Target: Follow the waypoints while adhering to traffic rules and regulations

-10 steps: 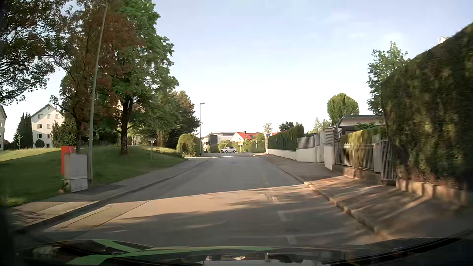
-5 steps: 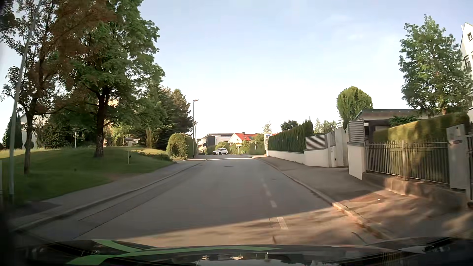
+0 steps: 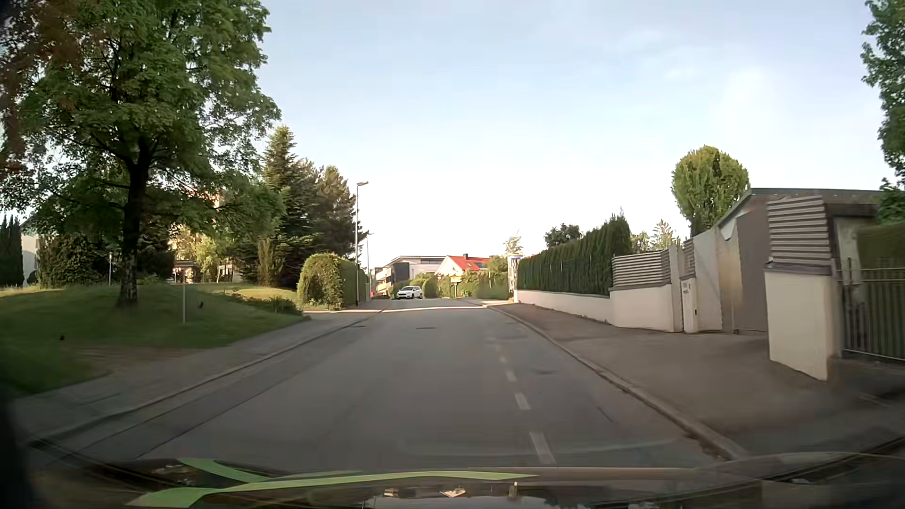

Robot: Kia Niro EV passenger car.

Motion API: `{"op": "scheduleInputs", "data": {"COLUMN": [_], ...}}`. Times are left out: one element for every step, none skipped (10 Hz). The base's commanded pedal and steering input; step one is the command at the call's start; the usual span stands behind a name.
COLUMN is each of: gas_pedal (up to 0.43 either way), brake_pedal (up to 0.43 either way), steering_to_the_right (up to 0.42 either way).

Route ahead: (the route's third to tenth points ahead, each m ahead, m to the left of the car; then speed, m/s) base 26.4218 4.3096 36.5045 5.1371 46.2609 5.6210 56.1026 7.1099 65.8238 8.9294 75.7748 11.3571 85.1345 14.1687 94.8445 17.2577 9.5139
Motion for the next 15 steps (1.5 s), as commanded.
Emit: {"op": "scheduleInputs", "data": {"gas_pedal": [0.197, 0.197, 0.197, 0.197, 0.197, 0.197, 0.197, 0.197, 0.197, 0.197, 0.197, 0.197, 0.197, 0.189, 0.169], "brake_pedal": [0.000, 0.000, 0.000, 0.000, 0.000, 0.000, 0.000, 0.000, 0.000, 0.000, 0.000, 0.000, 0.000, 0.000, 0.000], "steering_to_the_right": [-0.008, -0.008, -0.008, -0.008, -0.009, -0.010, -0.013, -0.016, -0.018, -0.019, -0.019, -0.019, -0.019, -0.020, -0.020]}}
